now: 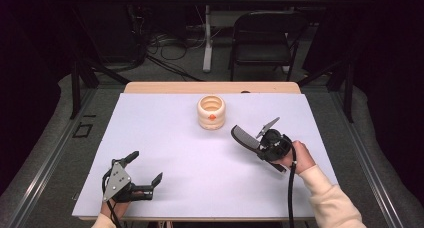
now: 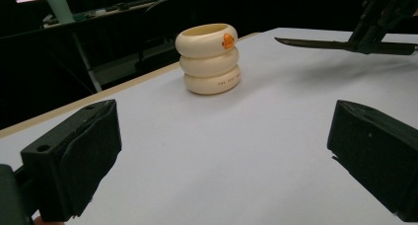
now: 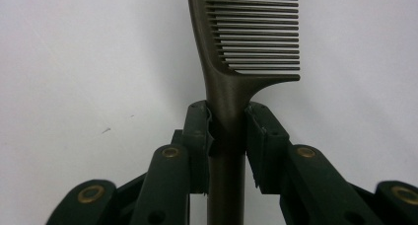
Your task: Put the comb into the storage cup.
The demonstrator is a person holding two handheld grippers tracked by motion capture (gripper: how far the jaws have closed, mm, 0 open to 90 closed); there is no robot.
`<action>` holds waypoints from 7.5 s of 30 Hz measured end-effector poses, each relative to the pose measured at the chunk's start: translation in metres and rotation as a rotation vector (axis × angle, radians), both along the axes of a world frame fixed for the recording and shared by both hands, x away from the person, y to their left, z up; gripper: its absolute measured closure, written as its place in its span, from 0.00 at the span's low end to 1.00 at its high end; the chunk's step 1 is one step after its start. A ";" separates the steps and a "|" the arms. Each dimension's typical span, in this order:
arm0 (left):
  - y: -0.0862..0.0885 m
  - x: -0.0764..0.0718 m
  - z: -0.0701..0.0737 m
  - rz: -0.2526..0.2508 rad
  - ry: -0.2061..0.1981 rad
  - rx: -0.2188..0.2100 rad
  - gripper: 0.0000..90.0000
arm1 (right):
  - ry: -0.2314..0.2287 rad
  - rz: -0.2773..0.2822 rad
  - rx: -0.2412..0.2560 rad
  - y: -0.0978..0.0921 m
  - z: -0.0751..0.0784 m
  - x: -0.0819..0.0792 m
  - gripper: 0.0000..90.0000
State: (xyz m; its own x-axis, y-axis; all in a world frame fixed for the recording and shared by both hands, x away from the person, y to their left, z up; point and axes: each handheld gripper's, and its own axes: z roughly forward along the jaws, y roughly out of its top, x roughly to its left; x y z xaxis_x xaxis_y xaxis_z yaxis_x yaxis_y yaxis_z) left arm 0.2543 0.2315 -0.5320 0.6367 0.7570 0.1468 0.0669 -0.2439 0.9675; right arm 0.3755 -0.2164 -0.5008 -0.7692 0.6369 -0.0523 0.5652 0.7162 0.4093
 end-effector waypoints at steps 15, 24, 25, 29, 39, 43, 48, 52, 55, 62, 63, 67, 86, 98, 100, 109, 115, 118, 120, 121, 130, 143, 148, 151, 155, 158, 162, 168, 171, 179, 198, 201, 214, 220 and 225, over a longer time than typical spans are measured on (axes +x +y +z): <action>0.000 0.000 0.000 0.001 0.000 0.000 0.00 | -0.025 -0.002 0.068 -0.002 0.003 -0.004 0.80; -0.001 0.001 0.000 0.002 0.000 0.002 0.00 | -0.045 0.003 0.099 -0.004 0.004 -0.005 0.80; -0.001 0.001 -0.001 0.003 0.001 0.002 0.00 | -0.048 0.002 0.102 -0.004 0.004 -0.005 0.80; -0.001 0.001 -0.001 0.003 0.000 0.004 0.00 | -0.054 0.006 0.116 -0.004 0.004 -0.005 0.80; -0.001 0.000 0.000 0.004 -0.001 0.003 0.00 | -0.078 0.002 0.142 -0.003 0.007 -0.006 0.80; -0.001 0.000 0.000 0.003 -0.001 0.006 0.00 | -0.085 0.000 0.151 -0.004 0.007 -0.006 0.80; -0.001 0.001 0.000 0.001 -0.002 0.007 0.00 | -0.097 -0.001 0.171 -0.004 0.007 -0.006 0.80; -0.001 0.000 0.000 0.002 -0.001 0.006 0.00 | -0.097 -0.007 0.174 -0.004 0.008 -0.006 0.80; 0.000 0.000 -0.001 0.002 -0.002 0.006 0.00 | -0.104 -0.010 0.184 -0.004 0.008 -0.006 0.80; -0.001 0.000 0.000 0.000 -0.002 0.009 0.00 | -0.118 -0.010 0.202 -0.004 0.008 -0.006 0.80; -0.001 0.000 0.000 0.001 -0.002 0.008 0.00 | -0.118 -0.009 0.206 -0.004 0.008 -0.006 0.80; -0.001 0.000 0.000 0.001 -0.002 0.006 0.00 | -0.126 -0.009 0.211 -0.004 0.008 -0.005 0.80; -0.001 0.001 -0.001 0.000 -0.002 0.007 0.00 | -0.153 -0.024 0.240 -0.003 0.009 -0.002 0.80; -0.001 0.001 -0.001 0.000 -0.002 0.009 0.00 | -0.179 -0.038 0.267 -0.002 0.010 0.000 0.80; -0.001 0.001 -0.001 0.000 -0.002 0.008 0.00 | -0.180 -0.039 0.268 -0.001 0.010 0.000 0.80; -0.001 0.001 -0.001 0.001 -0.003 0.010 0.00 | -0.206 -0.052 0.277 0.000 0.009 0.001 0.80; -0.001 0.001 -0.001 0.001 -0.003 0.011 0.00 | -0.218 -0.059 0.288 0.003 0.008 0.003 0.80; -0.001 0.001 -0.001 0.001 -0.003 0.011 0.00 | -0.226 -0.061 0.294 0.005 0.008 0.005 0.80; -0.001 0.001 -0.001 0.001 -0.003 0.011 0.00 | -0.228 -0.062 0.299 0.006 0.008 0.005 0.80; -0.001 0.001 -0.001 0.001 -0.003 0.011 0.00 | -0.232 -0.063 0.301 0.006 0.008 0.005 0.80; -0.001 0.001 -0.001 0.000 0.001 0.013 0.00 | -0.244 -0.059 0.312 0.012 0.008 0.009 0.80; -0.001 0.001 -0.001 0.003 0.001 0.011 0.00 | -0.251 -0.073 0.331 0.014 0.010 0.012 0.80; -0.001 0.001 -0.001 0.003 -0.001 0.008 0.00 | -0.260 -0.071 0.339 0.016 0.010 0.014 0.80; -0.001 0.001 -0.001 0.003 0.001 0.010 0.00 | -0.259 -0.071 0.342 0.018 0.010 0.015 0.80; -0.001 0.001 -0.001 0.003 0.002 0.010 0.00 | -0.264 -0.072 0.349 0.018 0.011 0.016 0.80; -0.001 0.001 -0.001 0.003 0.003 0.009 0.00 | -0.265 -0.077 0.356 0.019 0.012 0.017 0.80; -0.001 0.001 -0.001 0.004 0.001 0.010 0.00 | -0.273 -0.077 0.365 0.019 0.014 0.019 0.80; -0.001 0.001 -0.001 0.004 -0.001 0.008 0.00 | -0.278 -0.078 0.375 0.019 0.016 0.021 0.80; -0.001 0.001 -0.001 0.003 -0.002 0.005 0.00 | -0.279 -0.084 0.379 0.019 0.017 0.022 0.80; -0.001 0.001 -0.001 0.006 -0.003 0.004 0.00 | -0.285 -0.077 0.393 0.022 0.019 0.025 0.80; -0.001 0.001 -0.001 0.006 -0.003 0.003 0.00 | -0.297 -0.078 0.414 0.029 0.022 0.035 0.80; -0.001 0.001 -0.001 0.006 -0.003 0.002 0.00 | -0.301 -0.078 0.420 0.030 0.024 0.037 0.80; -0.001 0.001 -0.001 0.008 -0.003 0.001 0.00 | -0.315 -0.081 0.427 0.035 0.028 0.043 0.80; -0.001 0.001 -0.001 0.007 -0.003 0.002 0.00 | -0.318 -0.083 0.435 0.037 0.030 0.046 0.80; -0.001 0.001 -0.001 0.008 -0.003 0.003 0.00 | -0.322 -0.087 0.437 0.038 0.031 0.048 0.80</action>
